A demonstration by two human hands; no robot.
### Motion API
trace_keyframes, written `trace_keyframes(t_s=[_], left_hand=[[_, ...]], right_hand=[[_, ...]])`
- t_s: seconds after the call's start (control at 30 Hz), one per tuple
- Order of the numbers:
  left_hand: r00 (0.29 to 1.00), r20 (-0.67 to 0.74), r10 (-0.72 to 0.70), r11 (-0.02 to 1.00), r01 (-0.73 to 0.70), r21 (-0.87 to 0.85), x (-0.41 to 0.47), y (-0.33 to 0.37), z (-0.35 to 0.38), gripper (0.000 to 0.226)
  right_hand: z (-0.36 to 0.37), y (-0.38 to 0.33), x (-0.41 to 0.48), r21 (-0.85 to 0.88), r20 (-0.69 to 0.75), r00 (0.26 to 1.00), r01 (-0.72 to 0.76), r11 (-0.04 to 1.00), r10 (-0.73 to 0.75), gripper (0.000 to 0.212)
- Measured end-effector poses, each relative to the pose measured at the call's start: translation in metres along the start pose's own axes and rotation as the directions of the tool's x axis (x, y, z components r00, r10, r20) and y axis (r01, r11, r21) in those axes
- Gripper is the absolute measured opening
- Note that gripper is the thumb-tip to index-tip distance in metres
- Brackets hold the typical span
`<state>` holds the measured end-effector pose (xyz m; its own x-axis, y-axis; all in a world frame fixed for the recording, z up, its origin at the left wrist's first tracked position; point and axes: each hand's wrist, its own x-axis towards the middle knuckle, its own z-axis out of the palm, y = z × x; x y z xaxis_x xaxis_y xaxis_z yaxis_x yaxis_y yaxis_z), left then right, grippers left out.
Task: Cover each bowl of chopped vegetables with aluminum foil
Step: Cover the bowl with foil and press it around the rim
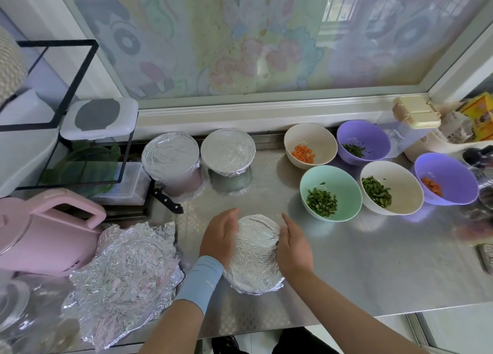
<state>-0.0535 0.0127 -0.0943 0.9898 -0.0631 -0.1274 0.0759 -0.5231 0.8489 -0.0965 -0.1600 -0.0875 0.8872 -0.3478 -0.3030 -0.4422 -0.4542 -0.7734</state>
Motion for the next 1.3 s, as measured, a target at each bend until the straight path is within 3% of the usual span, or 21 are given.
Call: trace_keyframes(t_s=[0.07,0.13,0.3,0.43,0.57,0.63,0.7,0.9,1.0,1.1,1.2,1.3], left_hand=[[0.987,0.052,0.155,0.978,-0.16,0.133,-0.001,0.001,0.005,0.048],[0.97,0.114,0.212,0.945,-0.234,0.227,-0.003,-0.002,0.011,0.048],[0.982,0.093,0.167,0.925,-0.188,0.33,-0.002,0.002,0.015,0.044],[0.989,0.101,0.104,0.95,-0.129,0.284,0.003,0.008,0.012,0.043],[0.962,0.153,0.227,0.889,-0.269,0.37,0.011,0.013,0.015,0.049],[0.961,0.18,0.207,0.883,-0.263,0.388,0.011,0.013,0.018,0.047],[0.971,0.16,0.179,0.876,-0.232,0.423,0.011,0.011,0.021,0.05],[0.967,0.163,0.195,0.853,-0.249,0.459,0.013,0.01,0.027,0.046],[0.966,0.141,0.216,0.877,-0.256,0.407,0.013,0.011,0.026,0.056],[0.985,-0.032,0.17,0.945,-0.154,0.29,0.008,0.006,0.016,0.062],[0.969,-0.246,-0.01,0.999,0.018,0.028,-0.016,-0.007,0.007,0.056],[0.935,-0.277,-0.222,0.958,0.156,-0.24,-0.047,-0.007,0.014,0.047]], right_hand=[[0.004,0.0,-0.006,-0.049,0.021,0.993,0.118,0.992,-0.117,0.041],[0.008,0.003,-0.008,-0.009,0.057,0.991,0.121,0.993,-0.12,0.039],[0.011,0.001,-0.002,0.107,0.033,0.999,0.004,0.994,-0.008,0.032],[0.009,-0.002,0.003,0.034,0.057,0.998,-0.03,0.999,0.028,0.027],[0.004,-0.013,0.017,-0.24,0.093,0.987,0.148,0.96,-0.129,0.03],[0.004,-0.023,0.023,-0.206,0.173,0.962,0.246,0.947,-0.212,0.033],[0.008,-0.026,0.03,-0.153,0.237,0.953,0.226,0.962,-0.187,0.032],[0.014,-0.01,0.033,-0.124,0.202,0.97,0.164,0.979,-0.137,0.033],[0.013,-0.01,0.033,-0.119,0.207,0.969,0.164,0.979,-0.137,0.034],[0.009,-0.013,0.035,-0.235,0.237,0.962,0.192,0.953,-0.135,0.036],[0.004,-0.018,0.034,-0.285,0.267,0.93,0.326,0.901,-0.252,0.038],[0.005,-0.021,0.031,-0.237,0.34,0.902,0.356,0.904,-0.266,0.037]])
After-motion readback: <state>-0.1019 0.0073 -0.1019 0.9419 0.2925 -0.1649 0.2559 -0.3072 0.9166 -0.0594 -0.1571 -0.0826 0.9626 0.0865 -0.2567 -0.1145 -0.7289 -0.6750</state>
